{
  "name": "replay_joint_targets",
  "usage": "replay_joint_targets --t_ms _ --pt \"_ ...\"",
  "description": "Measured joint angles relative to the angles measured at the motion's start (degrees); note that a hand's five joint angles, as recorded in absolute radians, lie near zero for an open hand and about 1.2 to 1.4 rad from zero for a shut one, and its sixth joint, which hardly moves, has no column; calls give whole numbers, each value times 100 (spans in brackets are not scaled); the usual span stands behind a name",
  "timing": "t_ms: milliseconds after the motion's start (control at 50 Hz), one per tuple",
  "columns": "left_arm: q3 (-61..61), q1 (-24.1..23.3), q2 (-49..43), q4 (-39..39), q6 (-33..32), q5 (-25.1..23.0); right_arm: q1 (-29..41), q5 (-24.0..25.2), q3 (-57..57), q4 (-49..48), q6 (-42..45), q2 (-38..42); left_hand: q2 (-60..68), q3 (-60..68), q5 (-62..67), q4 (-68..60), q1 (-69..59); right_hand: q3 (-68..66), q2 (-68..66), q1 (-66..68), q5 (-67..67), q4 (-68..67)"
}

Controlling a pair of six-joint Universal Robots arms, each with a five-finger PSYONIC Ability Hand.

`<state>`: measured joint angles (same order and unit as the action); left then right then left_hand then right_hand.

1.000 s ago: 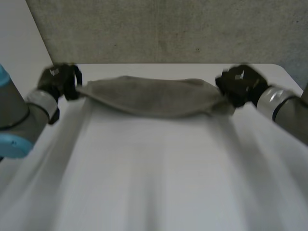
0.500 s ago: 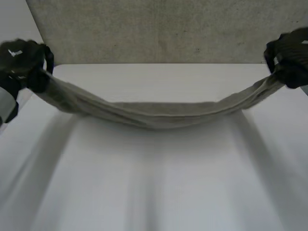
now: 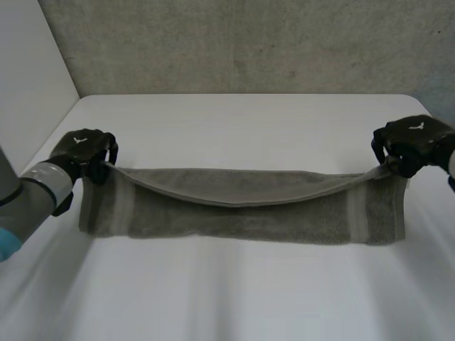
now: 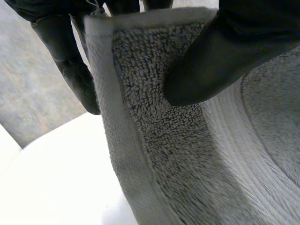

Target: Fold the towel.

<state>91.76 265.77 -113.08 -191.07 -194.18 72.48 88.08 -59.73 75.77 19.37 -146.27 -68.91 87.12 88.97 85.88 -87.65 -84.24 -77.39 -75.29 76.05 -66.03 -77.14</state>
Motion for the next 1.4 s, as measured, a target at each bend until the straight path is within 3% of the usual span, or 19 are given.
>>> replay_joint_targets --t_ms 200,480,500,540,580,600,620,660,700,760,920,1120,1400 --pt "-1115 -260 -1039 106 -88 367 467 -718 -695 -428 -33 1191 0 0 0 0 0 0 0 0 0 0" --pt "-2103 -360 -1790 131 -192 614 855 -1280 -1164 -1366 -441 1776 0 1 0 0 0 0 0 0 0 0" --pt "-2133 -366 -1826 135 -210 627 870 -1329 -1193 -1387 -445 1797 -212 -252 -136 168 144 259 259 -352 280 269" --pt "-2194 -398 -1915 161 -274 658 912 -1470 -1272 -1421 -447 1855 -1216 -1354 -1084 1306 986 2599 2659 -2630 2684 2601" --pt "-2207 -432 -1960 187 -341 677 936 -1552 -1305 -1424 -444 1882 -1885 -2036 -1672 1982 1619 4002 4079 -4089 4106 3989" --pt "-2202 -463 -1977 207 -403 689 949 -1589 -1314 -1423 -441 1891 -2918 -3075 -2811 3055 2661 4950 4937 -4945 5130 4938" --pt "-2198 -477 -1982 215 -433 695 955 -1607 -1315 -1420 -440 1893 -3510 -3562 -3295 3557 3266 5421 5390 -5393 5584 5408" --pt "-2157 -554 -1980 257 -612 737 978 -1657 -1301 -1411 -434 1889 -5706 -5945 -5591 5961 5502 6224 6084 -6120 6250 6183" --pt "-2113 -611 -1955 288 -759 794 995 -1669 -1261 -1400 -433 1872 -6855 -7079 -6860 6988 6618 6316 6119 -6250 6250 6223" --pt "-2045 -672 -1868 324 -911 890 1010 -1654 -1158 -1398 -442 1803 -7214 -7462 -7285 7257 6866 6316 6119 -6262 6250 6224" --pt "-1645 -684 -1278 295 -839 1008 985 -1529 -415 -1478 -485 970 -7221 -7472 -7297 7257 6866 6315 6119 -6268 6250 6223" --pt "-693 -667 -343 68 -149 832 871 -1053 1359 -1806 -446 -470 -7220 -7471 -7277 7258 6866 6315 6119 -6289 6250 6224" --pt "483 -664 227 -679 32 397 168 -612 2948 -2272 25 -709 -7218 -7471 -7231 7257 6866 6165 5974 -5990 5972 6206"
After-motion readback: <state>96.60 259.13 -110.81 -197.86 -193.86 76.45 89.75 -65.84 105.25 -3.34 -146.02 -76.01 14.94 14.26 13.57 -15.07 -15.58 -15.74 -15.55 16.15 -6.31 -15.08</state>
